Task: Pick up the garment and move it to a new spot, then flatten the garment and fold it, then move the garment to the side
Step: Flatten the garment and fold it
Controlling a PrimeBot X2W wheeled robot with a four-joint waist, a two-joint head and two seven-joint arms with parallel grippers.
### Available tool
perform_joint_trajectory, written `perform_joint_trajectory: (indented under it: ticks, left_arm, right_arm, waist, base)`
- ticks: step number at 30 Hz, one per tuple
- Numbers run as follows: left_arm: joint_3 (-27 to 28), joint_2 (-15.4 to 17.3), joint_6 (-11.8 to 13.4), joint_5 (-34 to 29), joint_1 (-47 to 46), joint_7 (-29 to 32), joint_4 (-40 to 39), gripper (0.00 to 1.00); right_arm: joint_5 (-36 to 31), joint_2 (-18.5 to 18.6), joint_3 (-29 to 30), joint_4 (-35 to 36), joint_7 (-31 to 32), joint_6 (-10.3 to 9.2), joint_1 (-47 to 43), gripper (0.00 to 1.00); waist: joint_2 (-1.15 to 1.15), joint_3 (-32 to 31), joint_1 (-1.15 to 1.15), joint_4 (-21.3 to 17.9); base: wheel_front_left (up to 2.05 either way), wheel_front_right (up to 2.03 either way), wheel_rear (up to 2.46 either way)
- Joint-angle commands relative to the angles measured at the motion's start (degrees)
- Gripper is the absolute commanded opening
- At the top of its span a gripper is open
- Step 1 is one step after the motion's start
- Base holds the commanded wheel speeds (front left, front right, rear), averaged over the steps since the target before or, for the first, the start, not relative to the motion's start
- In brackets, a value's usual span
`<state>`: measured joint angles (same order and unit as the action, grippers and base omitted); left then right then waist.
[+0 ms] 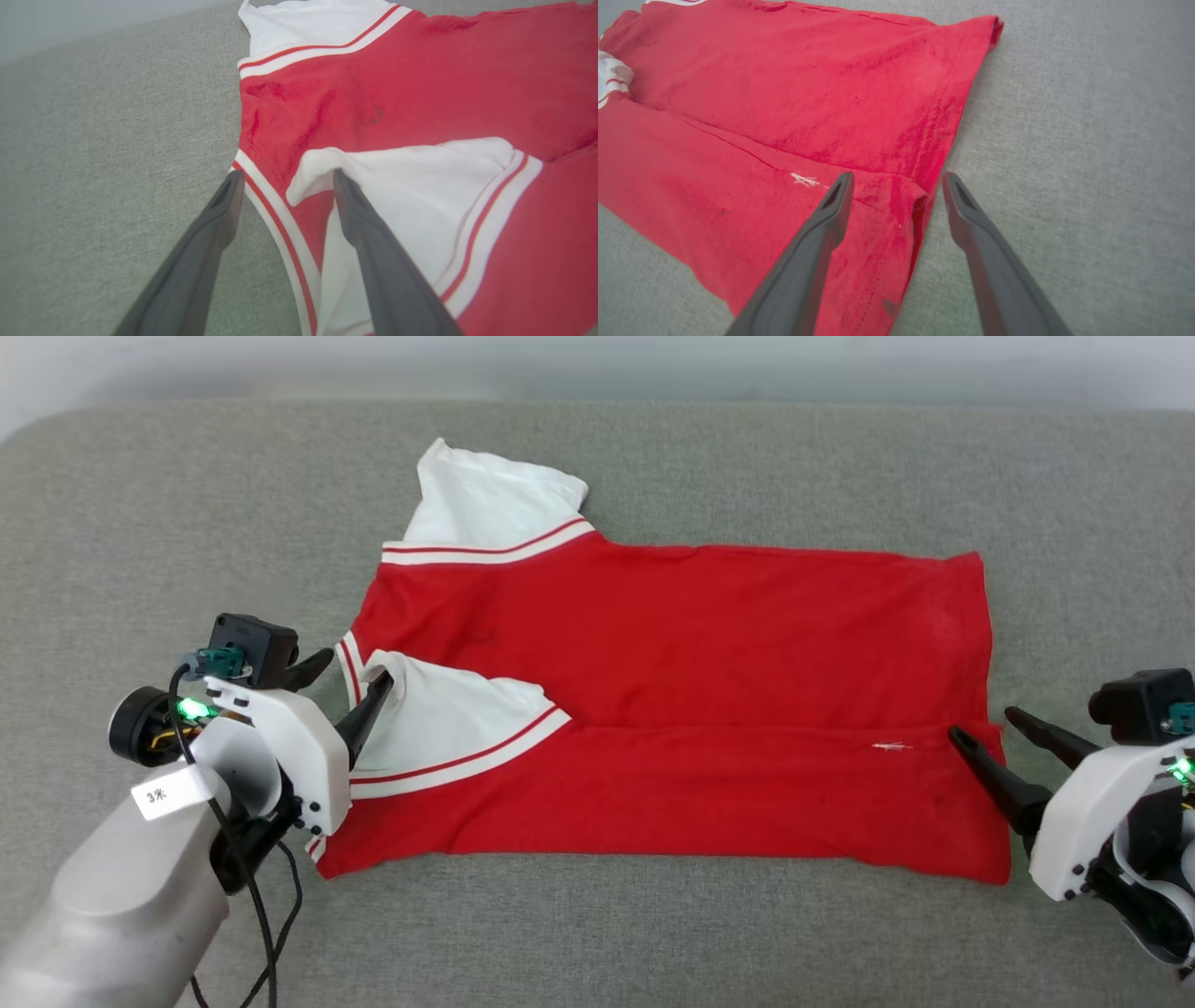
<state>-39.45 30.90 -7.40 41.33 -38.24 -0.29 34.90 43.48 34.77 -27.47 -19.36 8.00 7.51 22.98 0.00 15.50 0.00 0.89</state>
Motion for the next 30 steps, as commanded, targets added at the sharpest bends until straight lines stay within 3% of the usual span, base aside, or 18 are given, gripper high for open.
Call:
perform_joint_trajectory:
  ticks: [1, 9, 18, 24, 30]
  left_arm:
    - [-0.4, 0.6, 0.0, 0.5, -1.0, 0.7, -0.3, 1.00]
    - [-6.7, 7.3, 0.0, 8.5, -4.0, 17.6, -8.2, 1.00]
    - [-11.9, 10.3, 0.0, 15.4, -7.3, 37.3, -13.9, 1.00]
    - [-14.5, 9.7, 0.0, 17.4, -6.6, 43.1, -13.0, 1.00]
    - [-16.3, 9.0, 0.0, 18.0, -4.8, 43.2, -9.7, 1.00]
  right_arm:
    - [0.2, 0.4, 0.3, 0.3, -0.4, -0.04, -0.9, 1.00]
    - [0.0, 1.6, 2.2, 2.7, 0.0, -0.04, -3.6, 1.00]
    - [-0.8, 0.2, 2.8, 4.5, 2.9, -0.04, -4.5, 1.00]
    - [-1.4, -0.5, 2.8, 5.3, 4.2, -0.04, -3.7, 1.00]
    - [-1.8, -1.0, 3.1, 6.0, 4.9, -0.04, -2.8, 1.00]
  waist:
    - [0.00, -1.4, 0.00, 0.8]
    - [0.00, -4.7, 0.00, 2.6]
    - [0.00, -5.3, 0.00, 3.2]
    - [0.00, -4.4, 0.00, 2.2]
    - [0.00, -2.4, 0.00, 0.5]
  base:
    - [0.00, 0.00, 0.00]
    - [0.00, 0.00, 0.00]
    - [0.00, 0.00, 0.00]
    - [0.00, 0.00, 0.00]
    - [0.00, 0.00, 0.00]
